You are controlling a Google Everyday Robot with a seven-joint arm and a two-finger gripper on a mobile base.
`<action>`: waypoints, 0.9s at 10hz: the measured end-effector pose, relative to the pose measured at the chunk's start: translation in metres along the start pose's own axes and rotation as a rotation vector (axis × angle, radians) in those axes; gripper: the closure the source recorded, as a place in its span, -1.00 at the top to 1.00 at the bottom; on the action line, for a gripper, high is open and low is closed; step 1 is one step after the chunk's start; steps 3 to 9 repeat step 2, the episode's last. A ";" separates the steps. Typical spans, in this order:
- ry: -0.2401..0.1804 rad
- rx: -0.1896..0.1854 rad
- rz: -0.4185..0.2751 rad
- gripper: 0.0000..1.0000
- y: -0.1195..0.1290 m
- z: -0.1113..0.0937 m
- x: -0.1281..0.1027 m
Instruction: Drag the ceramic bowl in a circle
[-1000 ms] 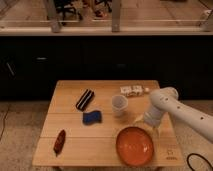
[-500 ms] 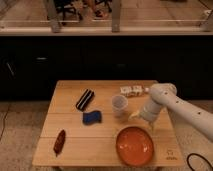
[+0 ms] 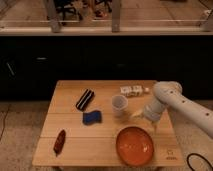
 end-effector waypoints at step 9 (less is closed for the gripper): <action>0.002 -0.005 -0.030 0.60 0.000 0.001 -0.006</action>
